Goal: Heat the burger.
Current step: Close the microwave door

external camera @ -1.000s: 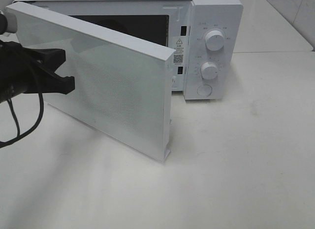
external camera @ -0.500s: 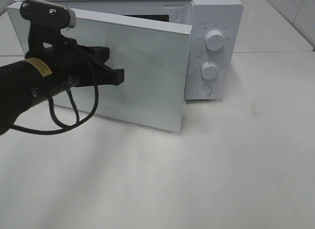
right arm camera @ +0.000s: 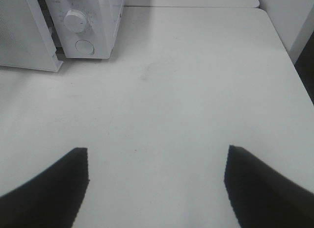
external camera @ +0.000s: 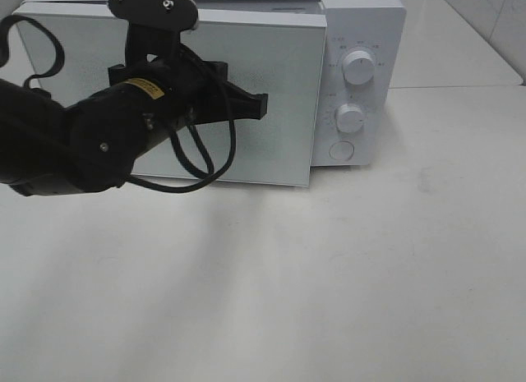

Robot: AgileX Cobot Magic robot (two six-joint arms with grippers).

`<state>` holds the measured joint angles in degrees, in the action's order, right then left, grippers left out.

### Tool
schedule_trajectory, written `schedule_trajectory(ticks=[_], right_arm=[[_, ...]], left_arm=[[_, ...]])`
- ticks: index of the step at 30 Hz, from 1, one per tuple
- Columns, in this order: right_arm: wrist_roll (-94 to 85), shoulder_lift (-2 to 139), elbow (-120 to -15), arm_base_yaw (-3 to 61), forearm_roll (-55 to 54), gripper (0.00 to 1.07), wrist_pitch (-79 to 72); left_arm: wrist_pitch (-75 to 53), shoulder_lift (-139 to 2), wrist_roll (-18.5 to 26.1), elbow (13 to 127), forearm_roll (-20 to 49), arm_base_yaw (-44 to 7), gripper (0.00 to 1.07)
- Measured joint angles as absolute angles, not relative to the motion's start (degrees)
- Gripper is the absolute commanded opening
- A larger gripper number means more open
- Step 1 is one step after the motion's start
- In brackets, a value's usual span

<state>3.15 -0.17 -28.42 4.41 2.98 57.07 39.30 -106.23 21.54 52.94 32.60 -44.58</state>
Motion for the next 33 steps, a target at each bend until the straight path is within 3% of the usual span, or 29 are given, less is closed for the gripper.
schedule_trajectory(ticks=[6, 14, 19, 26, 33], right_arm=[[3.15, -0.17, -28.42, 4.41, 2.98, 0.76, 57.07], [3.15, -0.17, -28.42, 4.41, 2.98, 0.76, 57.07], [3.15, -0.17, -28.42, 4.41, 2.98, 0.76, 57.07], [3.15, -0.17, -28.42, 4.41, 2.98, 0.76, 57.07], [3.15, -0.17, -28.42, 4.41, 2.98, 0.76, 57.07]], left_arm=[[37.53, -109.55, 24.06, 57.87, 36.55, -45.09, 0.0], [34.32, -113.33, 24.47, 63.77, 37.01, -46.07, 0.0], [31.4, -115.28, 27.04, 67.32, 38.16, -46.35, 0.0], [28.65, -117.91, 35.75, 72.19, 45.49, -46.81, 0.0], [27.33, -118.54, 36.9, 73.11, 46.29, -46.12, 0.0]])
